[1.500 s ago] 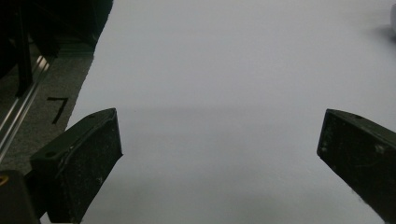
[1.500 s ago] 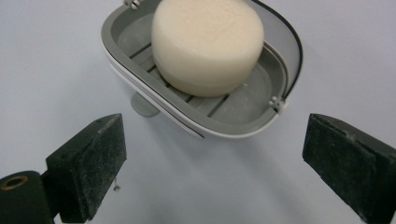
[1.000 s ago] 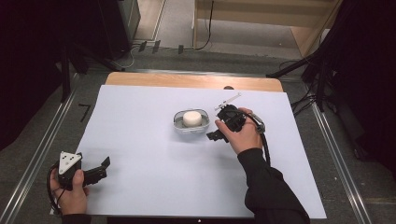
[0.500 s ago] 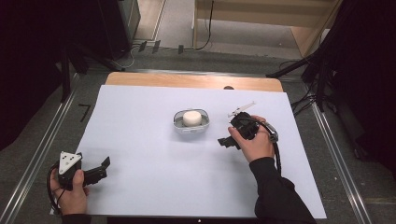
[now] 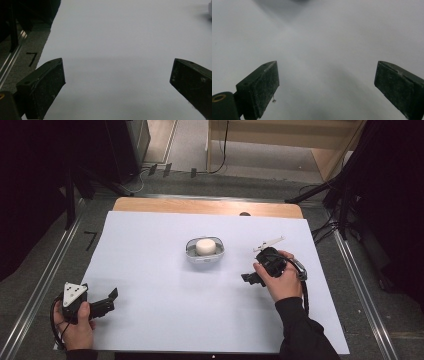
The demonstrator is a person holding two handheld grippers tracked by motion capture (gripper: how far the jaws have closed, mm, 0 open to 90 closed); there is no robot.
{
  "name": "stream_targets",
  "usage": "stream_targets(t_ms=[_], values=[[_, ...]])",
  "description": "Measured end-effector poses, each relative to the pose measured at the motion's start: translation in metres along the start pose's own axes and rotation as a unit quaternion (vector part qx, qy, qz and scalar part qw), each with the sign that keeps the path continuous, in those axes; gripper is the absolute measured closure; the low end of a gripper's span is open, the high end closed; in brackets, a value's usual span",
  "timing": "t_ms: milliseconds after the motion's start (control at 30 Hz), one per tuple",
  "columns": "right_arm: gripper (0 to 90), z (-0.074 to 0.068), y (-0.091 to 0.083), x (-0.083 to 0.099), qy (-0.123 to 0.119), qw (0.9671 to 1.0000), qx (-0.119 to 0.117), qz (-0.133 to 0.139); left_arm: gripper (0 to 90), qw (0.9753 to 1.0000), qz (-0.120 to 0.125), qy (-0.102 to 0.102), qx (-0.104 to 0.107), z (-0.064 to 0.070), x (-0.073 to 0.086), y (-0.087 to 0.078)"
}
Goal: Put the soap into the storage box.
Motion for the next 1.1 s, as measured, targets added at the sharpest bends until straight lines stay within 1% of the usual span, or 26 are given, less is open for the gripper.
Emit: stream_targets(t_ms=[67, 200, 267, 400, 467, 533, 567, 600, 633, 700, 767, 800, 933, 967, 1100], values=[[6.2, 0.000, 0.000, 0.002, 0.003, 1.0000, 0.001, 0.000, 0.2, 1.0000, 0.001, 0.000, 0.001, 0.000, 0.000, 0.000], [6.4, 0.005, -0.002, 0.013, 0.008, 1.0000, 0.002, 0.004, 0.2, 1.0000, 0.001, 0.000, 0.000, 0.000, 0.000, 0.000], [6.4, 0.006, -0.003, 0.015, 0.010, 0.9999, 0.001, 0.006, 0.1, 1.0000, 0.001, 0.000, 0.000, 0.000, 0.000, 0.000], [6.4, 0.011, -0.008, 0.027, 0.018, 0.9998, 0.004, 0.011, 0.2, 1.0000, 0.001, 0.001, -0.001, 0.000, 0.000, 0.000], [6.4, 0.012, -0.008, 0.029, 0.018, 0.9998, 0.004, 0.011, 0.1, 1.0000, 0.001, 0.000, -0.001, 0.000, 0.000, 0.000], [6.4, 0.015, -0.011, 0.038, 0.024, 0.9996, 0.009, 0.013, 0.1, 1.0000, 0.001, 0.000, -0.001, 0.000, 0.000, 0.000], [6.3, 0.017, -0.011, 0.040, 0.021, 0.9996, 0.010, 0.013, 0.1, 1.0000, 0.001, 0.000, -0.001, 0.000, 0.000, 0.000], [6.3, 0.017, -0.011, 0.040, 0.021, 0.9996, 0.010, 0.013, 0.1, 1.0000, 0.001, 0.000, -0.001, 0.000, 0.000, 0.000], [6.3, 0.017, -0.012, 0.042, 0.027, 0.9995, 0.010, 0.014, 0.1, 1.0000, 0.001, 0.000, -0.001, 0.000, 0.000, 0.000], [6.0, 0.019, -0.015, 0.049, 0.022, 0.9994, 0.010, 0.024, 0.2, 1.0000, 0.001, 0.001, -0.001, 0.000, 0.000, 0.000], [5.6, 0.019, -0.017, 0.050, 0.021, 0.9994, 0.009, 0.025, 0.1, 1.0000, 0.001, 0.000, -0.001, 0.000, 0.000, 0.000], [5.5, 0.021, -0.018, 0.053, 0.016, 0.9994, 0.014, 0.028, 0.1, 1.0000, 0.001, 0.000, -0.001, 0.000, 0.000, 0.000], [5.1, 0.024, -0.022, 0.062, 0.019, 0.9991, 0.015, 0.034, 0.2, 1.0000, 0.001, 0.001, -0.002, 0.000, 0.000, 0.000], [5.0, 0.024, -0.023, 0.065, 0.024, 0.9990, 0.017, 0.035, 0.1, 1.0000, 0.001, 0.001, -0.002, 0.000, 0.000, 0.000], [4.0, 0.027, -0.025, 0.078, 0.028, 0.9986, 0.020, 0.039, 0.2, 1.0000, 0.001, 0.001, -0.002, 0.000, 0.000, 0.000]])
Point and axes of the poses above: each handheld gripper's, and its own axes: y roughly forward along the jaws, x roughly out of its underside, z roughly to its right, the point moved 8 cm from there along y, roughly forward along the jaws, and after that the axes turned 3 degrees about -x, right-handed, at the moved point
